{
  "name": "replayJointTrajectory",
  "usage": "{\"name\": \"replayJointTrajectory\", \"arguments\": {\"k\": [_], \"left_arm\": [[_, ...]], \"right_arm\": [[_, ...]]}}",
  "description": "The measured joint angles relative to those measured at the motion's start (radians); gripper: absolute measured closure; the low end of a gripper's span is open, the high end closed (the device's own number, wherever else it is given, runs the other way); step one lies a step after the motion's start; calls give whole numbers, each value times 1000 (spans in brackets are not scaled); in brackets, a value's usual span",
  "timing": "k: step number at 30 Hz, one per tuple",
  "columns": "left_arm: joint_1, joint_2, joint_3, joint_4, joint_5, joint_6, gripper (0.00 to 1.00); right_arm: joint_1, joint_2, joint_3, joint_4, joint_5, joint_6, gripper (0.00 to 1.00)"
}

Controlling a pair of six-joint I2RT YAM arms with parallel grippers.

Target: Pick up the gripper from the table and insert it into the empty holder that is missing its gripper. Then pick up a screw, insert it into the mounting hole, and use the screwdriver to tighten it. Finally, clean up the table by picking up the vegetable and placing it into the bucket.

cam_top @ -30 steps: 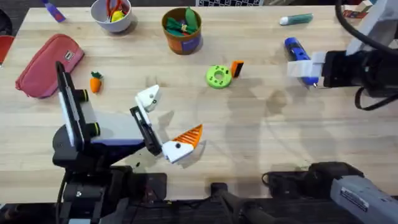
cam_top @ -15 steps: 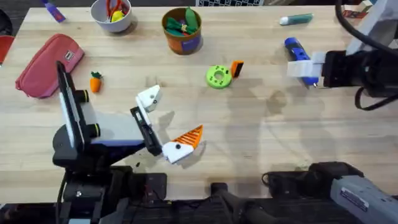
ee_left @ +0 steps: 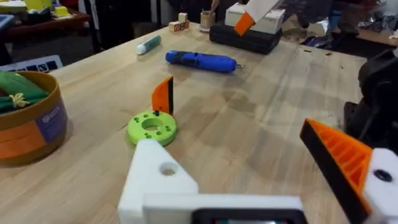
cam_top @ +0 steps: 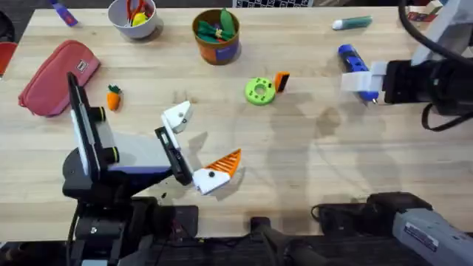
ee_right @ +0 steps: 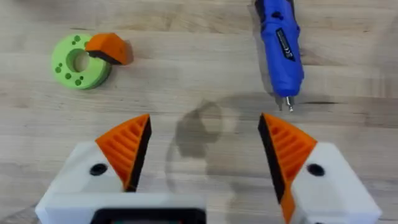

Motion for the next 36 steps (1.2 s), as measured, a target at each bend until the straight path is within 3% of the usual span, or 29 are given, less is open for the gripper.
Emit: {"name": "replayJointTrajectory", "arguments": {"k": [15, 21, 28, 36], "left_arm": [[0, 0, 0, 0, 0, 0, 1], [0, 0, 0, -1, 0, 0, 1], [0, 0, 0, -1, 1, 0, 1], [0, 0, 0, -1, 4, 0, 1]], "right_arm": [[3, 26, 30, -40, 0, 36, 7], [67, 210, 228, -168, 4, 61, 7], [224, 511, 490, -269, 23, 85, 7], [355, 767, 664, -302, 64, 149, 8]]}}
